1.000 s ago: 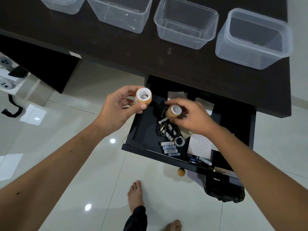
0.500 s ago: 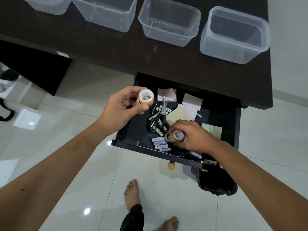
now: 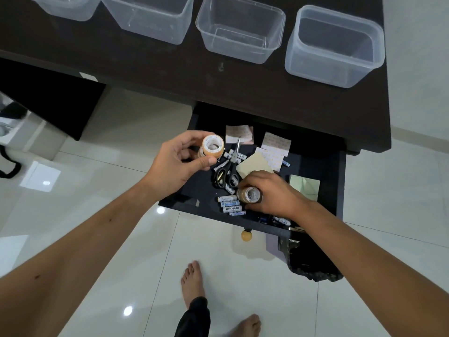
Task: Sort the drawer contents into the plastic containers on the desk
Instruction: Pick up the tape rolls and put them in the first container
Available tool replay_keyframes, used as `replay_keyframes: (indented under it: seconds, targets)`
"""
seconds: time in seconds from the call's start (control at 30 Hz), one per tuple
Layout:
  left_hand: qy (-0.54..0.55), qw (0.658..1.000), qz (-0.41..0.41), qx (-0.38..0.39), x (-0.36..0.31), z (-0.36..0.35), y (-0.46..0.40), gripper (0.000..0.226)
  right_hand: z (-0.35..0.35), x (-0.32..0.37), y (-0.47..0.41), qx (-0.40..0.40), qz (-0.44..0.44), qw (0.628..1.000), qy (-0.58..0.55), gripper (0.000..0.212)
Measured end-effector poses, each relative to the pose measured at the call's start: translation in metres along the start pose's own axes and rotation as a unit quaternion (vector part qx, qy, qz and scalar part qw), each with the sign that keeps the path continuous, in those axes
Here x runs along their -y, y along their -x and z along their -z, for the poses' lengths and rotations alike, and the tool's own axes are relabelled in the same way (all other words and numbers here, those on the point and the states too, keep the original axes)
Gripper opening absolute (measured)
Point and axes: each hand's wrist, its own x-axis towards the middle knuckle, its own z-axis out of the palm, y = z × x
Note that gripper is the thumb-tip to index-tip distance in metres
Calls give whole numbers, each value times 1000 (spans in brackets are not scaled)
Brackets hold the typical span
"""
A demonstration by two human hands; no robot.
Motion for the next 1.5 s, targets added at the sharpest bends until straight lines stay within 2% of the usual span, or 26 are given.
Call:
replay_keyframes:
  seconds: [0.13,0.33,0.53,0.8,1.1,1.5]
  targets:
    - [3,1000,-2,-1,1,-1,2,48,0,1,0,-3,-3,1000,12,62]
    - [1,1000,1,0,3,-1,3,48,0,3,-3,-10,-5,1000,27,39]
    - [2,1000,3,2,4,-1,4,47,-2,-1,-6,11,8,999,48,49]
    - [-5,1000,6,3,3,-1,5,49,3,3,-7,-4,14,999,37,37]
    - [-27,999,15,6,1,0,6,47,20,5,4,-54,-14,997,-44,41]
    - [-44,999,21,-8,-24,15,-5,46,85,37,-6,-98,-2,989,-110,48]
